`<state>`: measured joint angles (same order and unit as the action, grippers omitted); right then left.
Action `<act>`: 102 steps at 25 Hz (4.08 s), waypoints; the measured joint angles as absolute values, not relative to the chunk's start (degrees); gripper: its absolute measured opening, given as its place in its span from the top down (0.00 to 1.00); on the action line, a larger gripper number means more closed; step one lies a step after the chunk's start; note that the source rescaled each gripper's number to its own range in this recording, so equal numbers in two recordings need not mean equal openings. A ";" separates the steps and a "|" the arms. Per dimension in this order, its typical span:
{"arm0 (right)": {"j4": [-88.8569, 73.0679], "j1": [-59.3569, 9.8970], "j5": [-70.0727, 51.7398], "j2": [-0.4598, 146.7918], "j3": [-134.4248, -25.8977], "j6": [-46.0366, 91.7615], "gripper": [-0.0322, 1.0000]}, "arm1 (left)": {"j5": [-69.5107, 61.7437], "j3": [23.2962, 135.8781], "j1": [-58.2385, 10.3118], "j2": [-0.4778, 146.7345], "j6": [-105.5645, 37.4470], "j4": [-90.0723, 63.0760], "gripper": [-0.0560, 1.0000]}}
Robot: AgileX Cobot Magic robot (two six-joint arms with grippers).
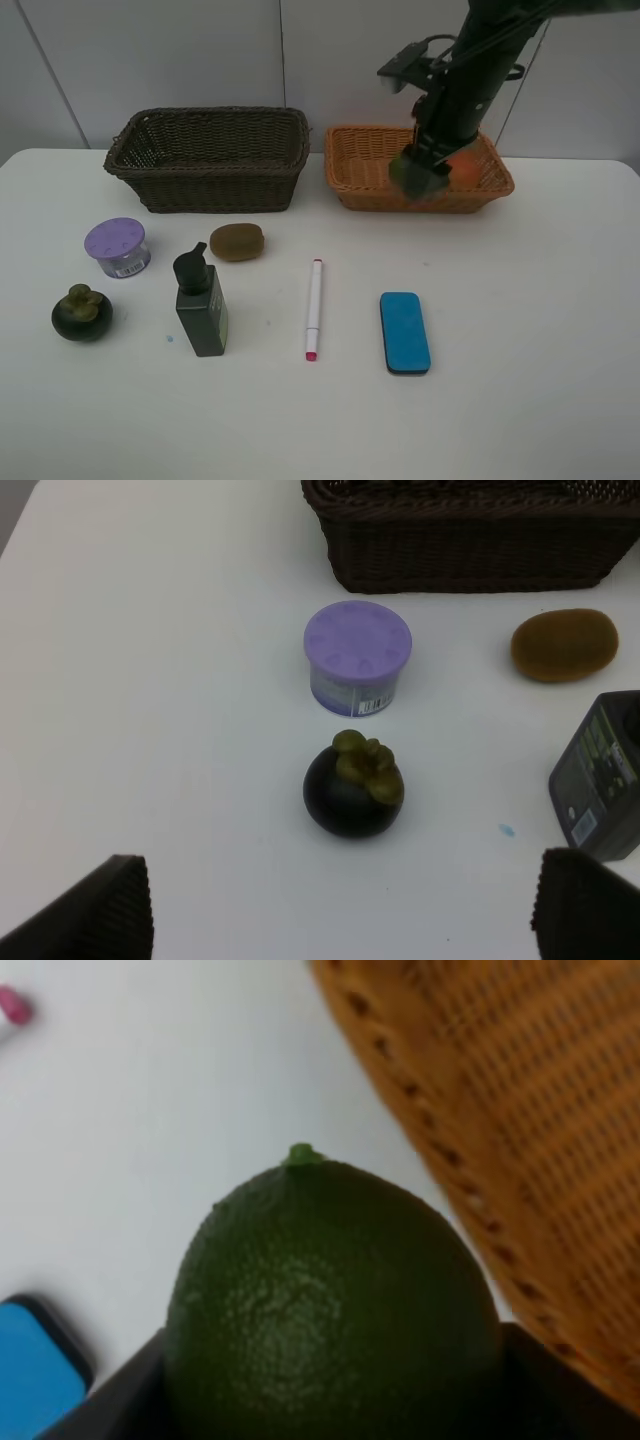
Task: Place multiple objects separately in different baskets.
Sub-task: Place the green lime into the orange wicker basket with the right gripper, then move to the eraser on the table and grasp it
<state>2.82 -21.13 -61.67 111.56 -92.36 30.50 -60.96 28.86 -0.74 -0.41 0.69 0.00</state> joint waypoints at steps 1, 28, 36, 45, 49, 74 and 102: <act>3.41 -21.13 -61.83 111.56 -93.99 28.41 0.34 | -60.96 28.86 -0.74 -0.41 0.69 0.00 0.00; 5.98 -14.31 -40.21 127.91 -100.43 -18.46 0.34 | -60.96 28.86 -0.74 -0.41 0.69 0.00 0.00; 5.98 -14.31 -41.12 127.91 -100.43 -18.36 0.34 | -60.96 28.86 -0.74 -0.41 0.69 0.00 0.00; 5.98 -14.31 -40.20 127.91 -100.43 -15.49 0.03 | -60.96 28.86 -0.74 -0.41 0.69 0.00 0.00; 5.98 -14.31 -40.20 127.91 -100.43 -15.49 0.01 | -60.96 28.86 -0.74 -0.41 0.69 0.00 0.00; 1.00 -17.83 -69.25 112.28 -98.75 -17.18 0.01 | -60.96 28.86 -0.74 -0.41 0.69 0.00 0.00; -7.22 -29.77 -45.49 100.85 -55.85 -28.64 0.01 | -60.96 28.86 -0.74 -0.41 0.69 0.00 0.00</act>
